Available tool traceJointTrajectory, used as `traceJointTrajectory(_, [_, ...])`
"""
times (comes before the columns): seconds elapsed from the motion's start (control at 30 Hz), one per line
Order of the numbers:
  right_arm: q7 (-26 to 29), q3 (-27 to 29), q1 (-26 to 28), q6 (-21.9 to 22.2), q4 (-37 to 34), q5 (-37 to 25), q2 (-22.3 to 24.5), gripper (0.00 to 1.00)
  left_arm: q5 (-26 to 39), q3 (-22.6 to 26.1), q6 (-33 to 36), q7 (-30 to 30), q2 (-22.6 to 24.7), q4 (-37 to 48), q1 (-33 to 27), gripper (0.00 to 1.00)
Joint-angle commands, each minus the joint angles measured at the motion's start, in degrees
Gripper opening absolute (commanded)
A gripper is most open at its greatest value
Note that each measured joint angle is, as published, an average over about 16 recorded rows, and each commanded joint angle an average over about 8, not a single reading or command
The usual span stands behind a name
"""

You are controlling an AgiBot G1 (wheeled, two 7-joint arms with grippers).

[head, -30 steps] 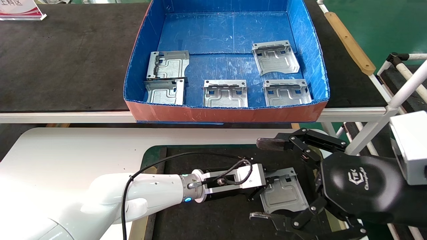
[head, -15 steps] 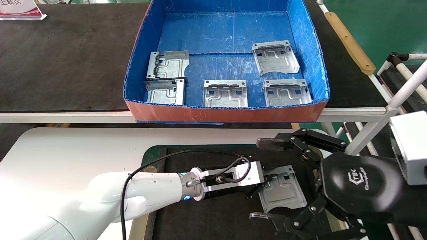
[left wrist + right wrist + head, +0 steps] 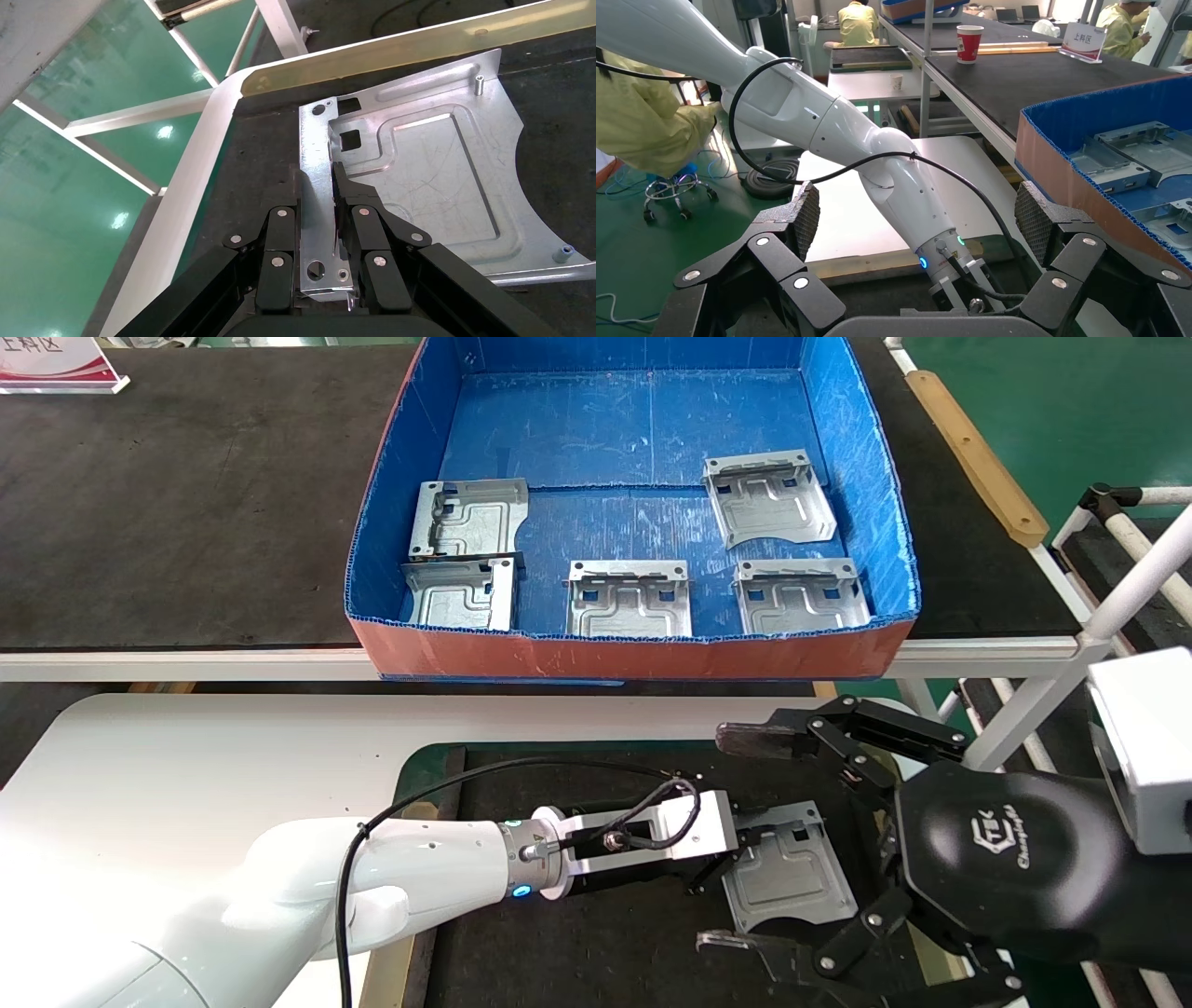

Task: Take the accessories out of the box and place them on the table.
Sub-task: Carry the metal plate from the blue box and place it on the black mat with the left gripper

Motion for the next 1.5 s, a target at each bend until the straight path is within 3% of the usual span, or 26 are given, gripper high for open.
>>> traceJointTrajectory(0.03, [0.0,0.0,0.0,0.0,0.0,0.0,0.0,1.00,0.1,-0.1,0.0,0.0,0.0,0.0,0.0,0.00])
traceJointTrajectory(0.63, [0.0,0.0,0.0,0.0,0.0,0.0,0.0,1.00,0.6,0.7,0.1,0.3,-1.0,-3.2,0.1,0.00])
traceJointTrajectory(1.5, [0.0,-0.1,0.0,0.0,0.0,0.0,0.0,1.00,-3.8,9.6,-9.7,6.1,0.2,-9.0,-1.8,0.00])
